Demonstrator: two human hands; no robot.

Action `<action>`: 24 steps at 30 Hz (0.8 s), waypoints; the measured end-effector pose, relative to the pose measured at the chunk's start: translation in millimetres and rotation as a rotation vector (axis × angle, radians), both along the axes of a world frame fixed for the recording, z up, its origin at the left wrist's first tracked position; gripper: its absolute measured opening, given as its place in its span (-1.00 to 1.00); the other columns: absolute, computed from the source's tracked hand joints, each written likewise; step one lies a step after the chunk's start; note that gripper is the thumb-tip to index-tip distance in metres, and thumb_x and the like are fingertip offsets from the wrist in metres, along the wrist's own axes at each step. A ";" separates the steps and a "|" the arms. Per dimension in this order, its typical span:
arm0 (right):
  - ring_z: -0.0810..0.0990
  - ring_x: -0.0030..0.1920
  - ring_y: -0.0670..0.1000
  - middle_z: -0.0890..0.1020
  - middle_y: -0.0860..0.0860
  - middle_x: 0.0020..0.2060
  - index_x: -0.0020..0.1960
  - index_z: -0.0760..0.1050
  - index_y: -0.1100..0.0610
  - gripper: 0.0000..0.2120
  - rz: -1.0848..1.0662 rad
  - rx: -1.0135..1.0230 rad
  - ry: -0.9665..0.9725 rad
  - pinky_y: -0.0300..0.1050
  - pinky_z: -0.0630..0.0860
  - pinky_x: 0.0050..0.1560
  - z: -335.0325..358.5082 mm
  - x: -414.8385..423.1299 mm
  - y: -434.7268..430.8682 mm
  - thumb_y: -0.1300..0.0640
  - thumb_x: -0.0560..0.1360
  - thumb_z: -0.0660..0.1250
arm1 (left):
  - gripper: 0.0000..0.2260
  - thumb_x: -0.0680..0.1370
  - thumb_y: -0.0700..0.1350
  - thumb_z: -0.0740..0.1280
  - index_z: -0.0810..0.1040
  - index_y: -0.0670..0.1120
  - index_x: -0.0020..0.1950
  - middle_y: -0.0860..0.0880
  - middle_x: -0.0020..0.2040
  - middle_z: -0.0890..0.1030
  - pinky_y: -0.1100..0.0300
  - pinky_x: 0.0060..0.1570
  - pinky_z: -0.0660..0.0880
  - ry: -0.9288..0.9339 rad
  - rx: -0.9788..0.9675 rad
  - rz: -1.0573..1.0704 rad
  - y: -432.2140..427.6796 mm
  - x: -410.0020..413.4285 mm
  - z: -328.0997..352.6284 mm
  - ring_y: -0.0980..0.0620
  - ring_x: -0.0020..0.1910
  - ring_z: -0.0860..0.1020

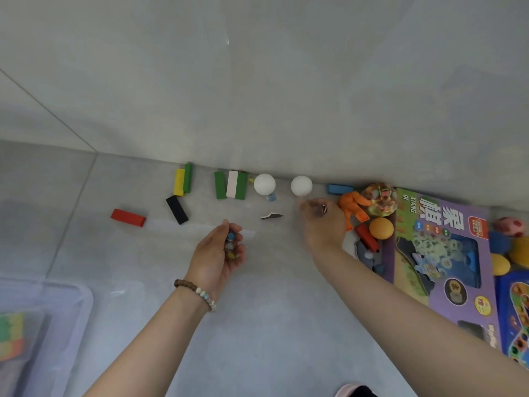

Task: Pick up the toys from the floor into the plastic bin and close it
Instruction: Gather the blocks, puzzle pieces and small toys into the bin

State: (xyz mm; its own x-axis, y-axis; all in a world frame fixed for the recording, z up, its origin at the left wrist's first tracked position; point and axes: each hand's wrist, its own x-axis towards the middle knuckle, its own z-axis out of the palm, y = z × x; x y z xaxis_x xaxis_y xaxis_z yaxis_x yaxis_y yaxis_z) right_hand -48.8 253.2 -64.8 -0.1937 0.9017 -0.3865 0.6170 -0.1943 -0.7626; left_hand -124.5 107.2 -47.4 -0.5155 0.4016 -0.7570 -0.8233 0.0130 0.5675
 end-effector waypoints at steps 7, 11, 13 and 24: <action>0.30 -0.50 -0.08 0.47 0.01 -0.38 -0.28 0.42 0.14 -0.76 -0.201 -0.849 0.680 -0.34 0.13 -0.62 35.2 -2.2 -3.1 0.13 0.52 0.12 | -0.69 0.63 -0.05 0.13 0.49 -0.14 -0.24 -0.04 -0.34 0.45 0.36 -0.53 0.45 0.003 -0.014 -0.001 -4.9 2.9 -0.9 0.12 -0.51 0.43; 0.25 -0.54 -0.13 0.35 -0.04 -0.50 -0.33 0.44 0.07 -0.66 0.180 -0.540 0.353 -0.33 0.13 -0.61 32.5 -10.4 9.5 -0.08 0.55 0.22 | -0.70 0.62 -0.05 0.14 0.49 -0.13 -0.23 -0.04 -0.34 0.46 0.36 -0.53 0.45 0.003 -0.018 -0.008 -7.2 2.7 -1.4 0.13 -0.52 0.44; 0.20 -0.55 -0.13 0.27 -0.02 -0.52 -0.27 0.49 0.09 -0.71 0.335 -0.342 0.225 -0.34 0.13 -0.59 25.2 -12.9 9.4 -0.03 0.55 0.25 | -0.70 0.63 -0.05 0.13 0.49 -0.14 -0.23 -0.04 -0.34 0.45 0.37 -0.53 0.45 0.008 -0.024 -0.012 -7.5 3.3 -2.0 0.14 -0.53 0.43; 0.47 -0.15 0.01 0.46 -0.02 -0.17 0.18 0.32 0.10 -0.73 0.708 0.048 -0.248 -0.09 0.39 -0.18 5.5 -36.5 -0.1 0.02 0.55 0.25 | -0.70 0.63 -0.04 0.13 0.51 -0.14 -0.22 -0.04 -0.32 0.47 0.34 -0.51 0.47 0.020 -0.032 -0.036 -6.5 3.9 -0.2 0.12 -0.51 0.43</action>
